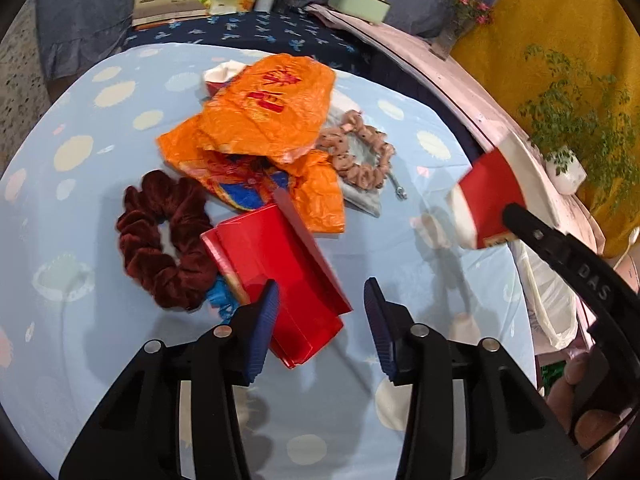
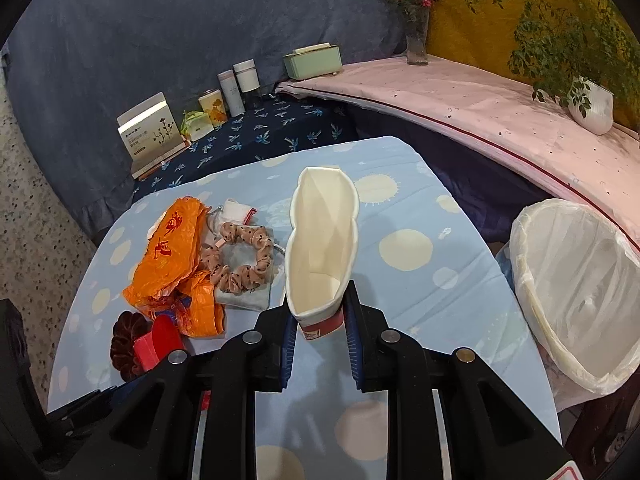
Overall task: Collect trash
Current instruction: 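Grasp the red box with the left gripper while the right gripper grasps the paper cup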
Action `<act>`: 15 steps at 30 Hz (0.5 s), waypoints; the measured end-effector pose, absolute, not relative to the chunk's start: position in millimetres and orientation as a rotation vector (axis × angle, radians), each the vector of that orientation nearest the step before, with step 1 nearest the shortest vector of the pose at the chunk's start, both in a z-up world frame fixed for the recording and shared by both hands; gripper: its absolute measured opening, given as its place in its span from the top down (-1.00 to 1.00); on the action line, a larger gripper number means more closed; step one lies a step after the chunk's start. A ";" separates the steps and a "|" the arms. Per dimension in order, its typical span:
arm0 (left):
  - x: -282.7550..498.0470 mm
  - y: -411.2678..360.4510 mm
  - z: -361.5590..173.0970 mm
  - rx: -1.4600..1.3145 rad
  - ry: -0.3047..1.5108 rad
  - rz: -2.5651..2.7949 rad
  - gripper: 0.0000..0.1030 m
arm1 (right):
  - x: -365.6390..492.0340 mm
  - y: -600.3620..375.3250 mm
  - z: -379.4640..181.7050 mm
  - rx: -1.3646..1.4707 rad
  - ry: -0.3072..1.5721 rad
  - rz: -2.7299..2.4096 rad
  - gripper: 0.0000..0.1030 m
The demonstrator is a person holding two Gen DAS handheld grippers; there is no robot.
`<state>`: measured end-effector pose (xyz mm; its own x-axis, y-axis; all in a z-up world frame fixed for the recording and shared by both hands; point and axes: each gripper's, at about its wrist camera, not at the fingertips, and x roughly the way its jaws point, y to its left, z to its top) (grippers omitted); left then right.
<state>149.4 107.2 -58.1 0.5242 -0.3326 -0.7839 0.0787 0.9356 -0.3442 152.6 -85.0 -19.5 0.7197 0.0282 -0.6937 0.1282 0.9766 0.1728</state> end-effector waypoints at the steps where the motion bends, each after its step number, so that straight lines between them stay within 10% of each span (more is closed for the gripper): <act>1: 146.1 110.9 -57.3 -0.295 0.983 -0.243 0.09 | 149.6 -87.1 -18.6 0.218 0.766 -0.056 0.60; 9: 145.6 118.7 -70.7 -0.352 1.017 -0.221 -0.19 | 133.0 -101.0 -17.2 0.258 0.752 -0.059 0.60; 15: 153.5 98.3 -72.1 -0.300 1.014 -0.256 0.33 | 130.9 -104.1 -19.2 0.262 0.760 -0.058 0.60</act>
<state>153.5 98.3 -72.1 0.5053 -0.3460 -0.7905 0.0704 0.9296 -0.3619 130.9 -104.1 -19.2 0.7249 0.0424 -0.6876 0.1460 0.9660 0.2135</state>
